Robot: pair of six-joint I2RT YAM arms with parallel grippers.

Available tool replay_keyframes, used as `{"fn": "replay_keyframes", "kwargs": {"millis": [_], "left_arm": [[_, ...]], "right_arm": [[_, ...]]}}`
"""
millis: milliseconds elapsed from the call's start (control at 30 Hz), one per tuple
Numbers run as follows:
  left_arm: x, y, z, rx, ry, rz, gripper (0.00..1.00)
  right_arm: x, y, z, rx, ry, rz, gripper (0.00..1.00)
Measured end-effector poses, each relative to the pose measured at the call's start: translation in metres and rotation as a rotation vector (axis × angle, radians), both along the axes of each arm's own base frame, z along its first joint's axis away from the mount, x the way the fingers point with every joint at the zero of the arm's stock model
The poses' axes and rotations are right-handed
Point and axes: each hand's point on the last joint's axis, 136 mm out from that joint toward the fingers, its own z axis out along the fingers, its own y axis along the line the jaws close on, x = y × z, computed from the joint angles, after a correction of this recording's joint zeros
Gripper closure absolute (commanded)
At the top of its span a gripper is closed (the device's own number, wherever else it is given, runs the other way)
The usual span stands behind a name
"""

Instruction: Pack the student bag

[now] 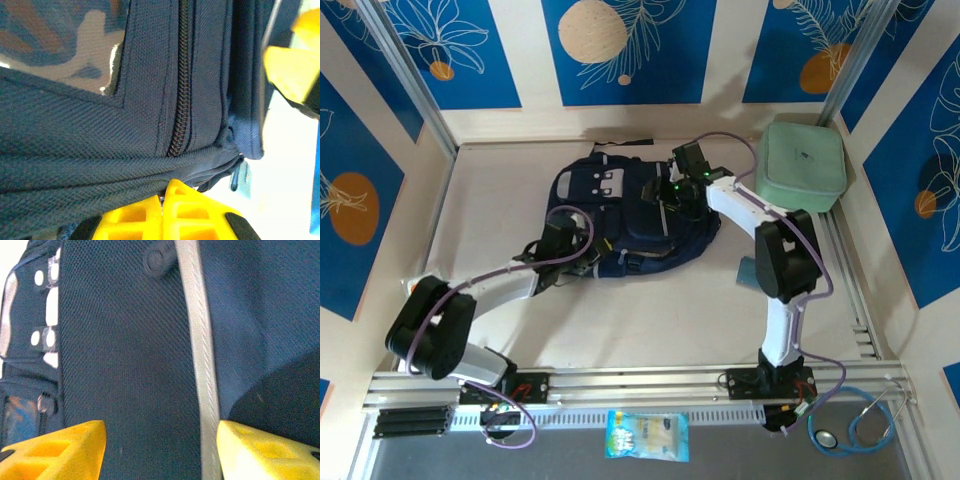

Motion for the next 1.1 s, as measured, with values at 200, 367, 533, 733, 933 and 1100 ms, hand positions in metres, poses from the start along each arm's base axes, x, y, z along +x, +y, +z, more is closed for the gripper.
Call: {"fn": "replay_keyframes", "kwargs": {"millis": [200, 367, 533, 733, 933, 1100], "left_arm": [[0.002, -0.013, -0.006, -0.019, 0.005, 0.002, 1.0], [0.003, -0.016, -0.004, -0.029, -0.004, 0.009, 1.0], [0.004, -0.016, -0.003, -0.028, -0.007, 0.011, 1.0], [0.004, -0.016, -0.002, -0.03, -0.01, 0.011, 1.0], [0.005, -0.016, 0.0, -0.031, -0.013, 0.01, 1.0], [0.005, -0.016, 0.002, -0.034, -0.018, 0.012, 1.0]], "right_arm": [[-0.064, -0.025, 0.054, -0.032, -0.069, -0.019, 0.38], [-0.116, -0.011, 0.054, -0.066, -0.076, 0.03, 0.42], [-0.156, 0.025, 0.019, -0.14, -0.023, 0.115, 0.56], [-0.164, 0.059, -0.031, -0.247, -0.004, 0.146, 0.65], [-0.141, 0.061, -0.053, -0.323, -0.047, 0.094, 0.63], [-0.128, 0.069, -0.052, -0.32, -0.111, 0.107, 0.55]]}}
